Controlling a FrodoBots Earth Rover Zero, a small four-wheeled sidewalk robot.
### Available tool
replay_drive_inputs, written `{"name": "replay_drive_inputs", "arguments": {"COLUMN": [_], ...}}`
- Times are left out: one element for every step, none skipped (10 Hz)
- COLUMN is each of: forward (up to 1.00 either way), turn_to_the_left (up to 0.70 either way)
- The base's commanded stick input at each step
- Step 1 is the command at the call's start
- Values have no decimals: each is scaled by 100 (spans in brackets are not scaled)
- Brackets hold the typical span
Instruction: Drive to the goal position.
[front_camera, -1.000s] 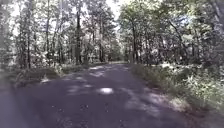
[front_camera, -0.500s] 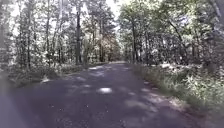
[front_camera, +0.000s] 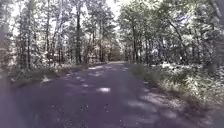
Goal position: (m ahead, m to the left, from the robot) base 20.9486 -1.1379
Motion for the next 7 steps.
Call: {"name": "replay_drive_inputs", "arguments": {"forward": [45,45,45,45,45,45,45], "turn_to_the_left": [0,0,0,0,0,0,0]}}
